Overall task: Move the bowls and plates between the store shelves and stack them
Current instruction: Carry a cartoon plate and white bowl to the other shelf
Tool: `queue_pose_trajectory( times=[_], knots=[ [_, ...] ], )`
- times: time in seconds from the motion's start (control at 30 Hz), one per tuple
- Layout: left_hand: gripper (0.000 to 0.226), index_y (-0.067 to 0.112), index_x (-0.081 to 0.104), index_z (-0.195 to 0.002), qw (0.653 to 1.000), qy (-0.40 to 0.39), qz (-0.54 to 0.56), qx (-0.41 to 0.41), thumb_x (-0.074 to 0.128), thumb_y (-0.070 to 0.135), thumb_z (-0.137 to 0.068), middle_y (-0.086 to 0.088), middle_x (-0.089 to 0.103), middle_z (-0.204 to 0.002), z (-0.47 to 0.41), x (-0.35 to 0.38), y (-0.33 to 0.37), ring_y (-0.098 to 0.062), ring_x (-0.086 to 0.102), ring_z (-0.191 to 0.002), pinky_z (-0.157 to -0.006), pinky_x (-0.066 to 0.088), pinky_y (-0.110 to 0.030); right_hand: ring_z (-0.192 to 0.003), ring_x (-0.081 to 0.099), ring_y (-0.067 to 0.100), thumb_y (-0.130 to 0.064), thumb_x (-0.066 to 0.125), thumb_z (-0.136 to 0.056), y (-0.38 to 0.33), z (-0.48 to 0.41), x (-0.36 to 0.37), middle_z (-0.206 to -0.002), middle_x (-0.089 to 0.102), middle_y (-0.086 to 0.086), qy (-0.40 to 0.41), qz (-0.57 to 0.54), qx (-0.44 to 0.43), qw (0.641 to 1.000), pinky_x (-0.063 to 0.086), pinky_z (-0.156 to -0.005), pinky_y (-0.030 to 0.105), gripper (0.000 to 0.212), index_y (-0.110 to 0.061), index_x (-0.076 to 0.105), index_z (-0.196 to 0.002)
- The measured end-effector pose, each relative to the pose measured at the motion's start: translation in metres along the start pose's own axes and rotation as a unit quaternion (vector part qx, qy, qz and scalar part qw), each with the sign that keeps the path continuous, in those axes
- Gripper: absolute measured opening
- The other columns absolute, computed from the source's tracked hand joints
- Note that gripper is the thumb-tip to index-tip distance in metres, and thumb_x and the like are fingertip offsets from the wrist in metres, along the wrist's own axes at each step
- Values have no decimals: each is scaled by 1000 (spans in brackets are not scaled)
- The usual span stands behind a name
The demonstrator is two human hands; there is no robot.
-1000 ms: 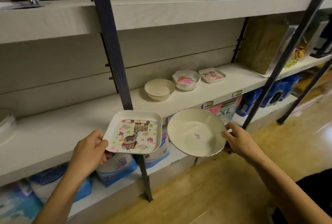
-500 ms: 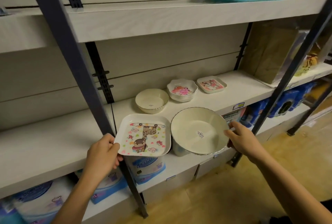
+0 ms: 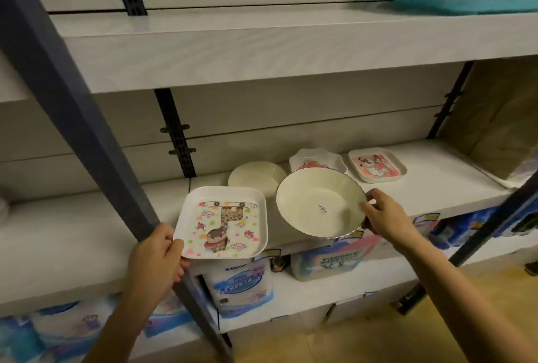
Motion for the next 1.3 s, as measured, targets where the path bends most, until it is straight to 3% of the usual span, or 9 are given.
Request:
queue_pose_trajectory(
  times=[0.1,0.33,0.47,0.6,0.77,0.93,1.03,1.17,1.3],
  knots=[
    [7,5,49,-90,998,26,21,-44,45,8,-94,-24,64,-77,-1,-2,-1,-26,56,-59,-62,48,-34,-54,52,16,-13,43,-94,-6,-31,14,-65,61,8,-24,-14,-10,1000,40,-51,24,12,-6,51,-101],
    [34,25,41,-65,991,121,28,-58,46,5,-92,-7,57,-51,8,-12,9,-22,56,-42,-42,41,-28,-55,56,24,-7,42,-92,-40,-98,61,-60,60,7,-72,-21,-61,995,51,-62,40,18,1,50,-106],
    [15,10,48,-77,983,157,26,-91,47,7,-92,-15,60,-58,9,-11,6,-33,60,-51,-51,50,-41,-51,53,14,-5,42,-93,-53,-127,91,-56,54,2,-96,-36,-57,993,46,-56,29,8,-3,49,-97],
    [10,6,49,-82,977,184,41,-104,46,6,-92,-20,62,-61,16,-7,6,-32,60,-50,-48,45,-32,-60,59,26,-10,42,-94,-52,-148,122,-54,54,3,-116,-10,-56,992,51,-70,38,7,-4,44,-91],
    [10,0,51,-85,972,204,27,-111,47,7,-92,-21,63,-62,20,-9,10,-32,60,-50,-49,46,-33,-91,65,37,-19,42,-93,-40,-174,156,-94,68,26,-132,39,-63,989,53,-82,46,23,1,49,-103],
    [13,-2,51,-89,971,207,-1,-118,49,10,-92,-27,66,-76,15,-10,12,-36,62,-64,-70,55,-47,-97,63,39,-19,42,-94,-43,-176,164,-101,68,27,-131,69,-76,986,51,-82,44,29,5,52,-107],
    [11,-3,52,-91,973,201,29,-113,46,6,-92,-25,65,-68,12,-7,13,-34,60,-53,-52,49,-34,-93,66,39,-19,41,-94,-38,-176,171,-92,71,25,-152,73,-77,983,53,-83,46,30,5,58,-99],
    [8,3,51,-86,975,195,36,-98,46,6,-92,-23,64,-65,8,-4,14,-38,62,-55,-55,51,-39,-73,66,31,-20,39,-97,-40,-164,169,-64,64,9,-206,92,-91,970,55,-82,44,34,4,62,-95],
    [23,17,47,-72,980,175,44,-82,45,6,-93,-14,61,-58,1,3,16,-29,60,-48,-47,46,-29,-56,61,19,-25,39,-97,-53,-145,152,-89,68,14,-212,149,-157,953,51,-60,29,29,-6,51,-115]
  ],
)
Point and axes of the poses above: each hand's wrist, its own z-axis away from the middle knuckle, its own x-axis out of the palm, y = z × x, the point moved 10 cm from there along -z, towards the middle knuckle
